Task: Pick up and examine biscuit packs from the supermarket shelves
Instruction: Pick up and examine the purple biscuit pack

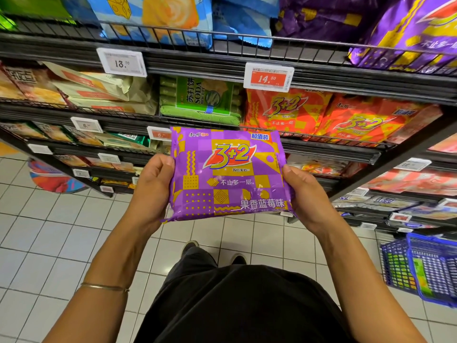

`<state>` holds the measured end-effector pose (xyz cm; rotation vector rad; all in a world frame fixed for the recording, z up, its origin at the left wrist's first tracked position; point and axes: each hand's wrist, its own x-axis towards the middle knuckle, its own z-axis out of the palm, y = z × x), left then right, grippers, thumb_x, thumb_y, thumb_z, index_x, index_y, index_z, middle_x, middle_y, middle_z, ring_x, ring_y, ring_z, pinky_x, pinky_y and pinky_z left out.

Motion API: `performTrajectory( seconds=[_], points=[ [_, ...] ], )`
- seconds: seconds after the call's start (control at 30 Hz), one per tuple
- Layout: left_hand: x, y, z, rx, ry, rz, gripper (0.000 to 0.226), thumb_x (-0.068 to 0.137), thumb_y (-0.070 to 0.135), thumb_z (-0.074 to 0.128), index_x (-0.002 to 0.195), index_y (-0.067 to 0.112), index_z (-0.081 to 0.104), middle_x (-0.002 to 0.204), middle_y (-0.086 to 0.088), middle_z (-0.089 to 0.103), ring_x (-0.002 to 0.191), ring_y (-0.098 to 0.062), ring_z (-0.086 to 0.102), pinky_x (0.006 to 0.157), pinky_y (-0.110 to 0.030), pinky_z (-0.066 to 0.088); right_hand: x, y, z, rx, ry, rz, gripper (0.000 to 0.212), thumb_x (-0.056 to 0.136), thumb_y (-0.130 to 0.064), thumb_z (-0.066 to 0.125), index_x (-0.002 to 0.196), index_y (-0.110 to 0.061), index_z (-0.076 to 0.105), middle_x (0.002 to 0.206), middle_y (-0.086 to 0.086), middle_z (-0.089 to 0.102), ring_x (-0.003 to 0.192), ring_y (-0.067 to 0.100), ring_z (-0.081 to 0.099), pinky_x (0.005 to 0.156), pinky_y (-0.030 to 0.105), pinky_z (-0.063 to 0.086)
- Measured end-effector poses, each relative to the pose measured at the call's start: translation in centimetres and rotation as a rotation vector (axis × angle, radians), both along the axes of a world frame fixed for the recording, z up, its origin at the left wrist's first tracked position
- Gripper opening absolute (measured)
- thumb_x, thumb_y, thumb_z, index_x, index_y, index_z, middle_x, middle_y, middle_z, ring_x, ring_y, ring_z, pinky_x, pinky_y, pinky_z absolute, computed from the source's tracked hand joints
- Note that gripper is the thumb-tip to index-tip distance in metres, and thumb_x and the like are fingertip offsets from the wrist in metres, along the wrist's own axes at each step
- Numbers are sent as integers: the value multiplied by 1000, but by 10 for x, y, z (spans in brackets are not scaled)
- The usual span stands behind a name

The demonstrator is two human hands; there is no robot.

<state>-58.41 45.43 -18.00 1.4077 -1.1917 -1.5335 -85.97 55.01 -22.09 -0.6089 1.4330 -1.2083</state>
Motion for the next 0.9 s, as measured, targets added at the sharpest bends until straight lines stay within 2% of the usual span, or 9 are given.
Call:
performTrajectory(
  seconds=[0.17, 0.27, 0.37, 0.43, 0.53, 0.57, 0.63, 0.73, 0.9],
  points=[
    [-7, 0, 18, -124, 18, -41, 40, 112, 27, 46, 74, 32, 57, 74, 3, 65, 63, -9, 61, 53, -23, 51, 11, -2, 3, 18, -121, -60, 41, 108, -32, 51, 120, 4, 65, 111, 20, 76, 103, 41, 70, 93, 57, 54],
    [-15, 2, 31, -174, 53, -37, 36, 112, 29, 46, 76, 26, 53, 70, 6, 58, 57, -5, 52, 50, -20, 43, 18, -3, 9, 22, -198, -71, 40, 100, -47, 60, 113, -11, 71, 111, 13, 78, 101, 35, 75, 80, 46, 63],
    [-28, 8, 44, -227, 162, -115, 28, 109, 40, 45, 88, 27, 60, 89, 2, 63, 74, -11, 57, 64, -28, 45, 30, -6, 9, 20, -209, -55, 66, 92, -51, 70, 138, -7, 54, 124, 15, 74, 110, 34, 73, 93, 58, 58],
    [-41, 13, 48, -205, 341, -159, 26, 107, 46, 42, 109, 30, 63, 105, 5, 72, 91, -14, 66, 78, -36, 51, 37, -8, 9, 1, -241, -64, 68, 90, -44, 75, 143, -11, 48, 123, 8, 75, 108, 27, 74, 90, 50, 60],
    [-56, 17, 41, -129, 432, -260, 63, 99, 53, 43, 150, 18, 43, 146, -10, 60, 134, -35, 57, 113, -62, 41, 43, -9, 16, -42, -374, -18, 52, 100, -34, 66, 145, -15, 50, 127, 6, 72, 110, 21, 73, 84, 37, 60],
    [-60, 20, 36, -99, 408, -308, 76, 95, 58, 46, 157, 16, 37, 154, -11, 53, 141, -37, 51, 116, -65, 37, 45, -10, 20, -48, -406, 5, 46, 103, -32, 63, 145, -16, 52, 129, 7, 72, 111, 21, 72, 85, 36, 60],
    [-64, 24, 25, -39, 322, -323, 76, 99, 57, 50, 158, 12, 36, 150, -9, 57, 136, -29, 57, 112, -56, 47, 49, -11, 28, -39, -427, 69, 39, 105, -32, 59, 141, -18, 54, 130, 10, 71, 115, 25, 71, 88, 40, 61],
    [-68, 20, 9, -20, 264, -210, 44, 115, 28, 31, 149, 4, 46, 118, 4, 75, 110, -15, 70, 96, -39, 55, 53, -11, 38, 26, -345, 172, 37, 107, -36, 55, 138, -15, 58, 131, 16, 70, 118, 36, 69, 100, 54, 56],
    [-73, 13, 14, 67, 303, -117, 70, 102, 69, 30, 151, 22, 51, 139, -5, 68, 129, -27, 64, 101, -50, 52, 48, -5, 48, 197, -331, 262, 51, 102, -53, 52, 126, -12, 70, 115, 16, 76, 87, 30, 76, 75, 45, 61]
  ],
)
